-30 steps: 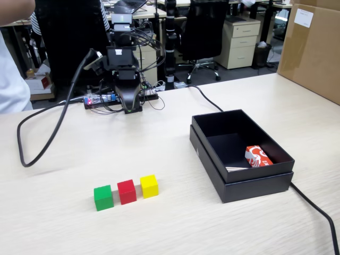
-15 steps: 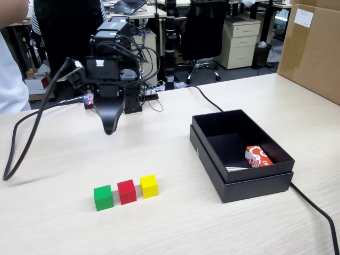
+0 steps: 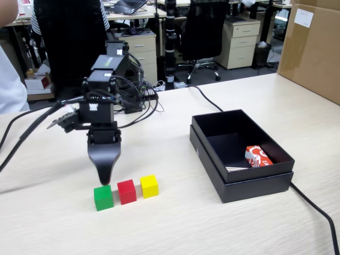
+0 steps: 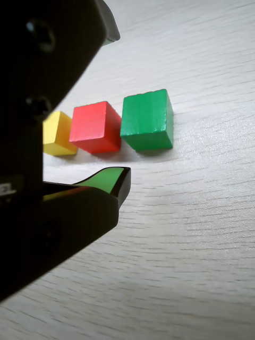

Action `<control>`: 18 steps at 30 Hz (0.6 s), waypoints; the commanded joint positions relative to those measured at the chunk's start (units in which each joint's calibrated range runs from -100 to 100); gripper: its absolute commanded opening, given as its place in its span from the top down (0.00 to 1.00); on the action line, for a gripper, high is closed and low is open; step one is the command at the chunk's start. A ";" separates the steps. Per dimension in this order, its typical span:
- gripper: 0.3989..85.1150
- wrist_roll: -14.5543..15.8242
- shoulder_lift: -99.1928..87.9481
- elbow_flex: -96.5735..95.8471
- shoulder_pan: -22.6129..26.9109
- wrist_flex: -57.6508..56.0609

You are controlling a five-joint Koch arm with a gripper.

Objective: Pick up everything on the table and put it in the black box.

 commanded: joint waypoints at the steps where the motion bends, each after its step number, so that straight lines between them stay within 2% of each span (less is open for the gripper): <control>1: 0.46 -0.49 1.07 5.31 -0.15 -0.09; 16: 0.46 -0.93 13.92 12.20 -0.34 -0.09; 18: 0.52 -0.98 14.26 12.38 -0.34 -0.09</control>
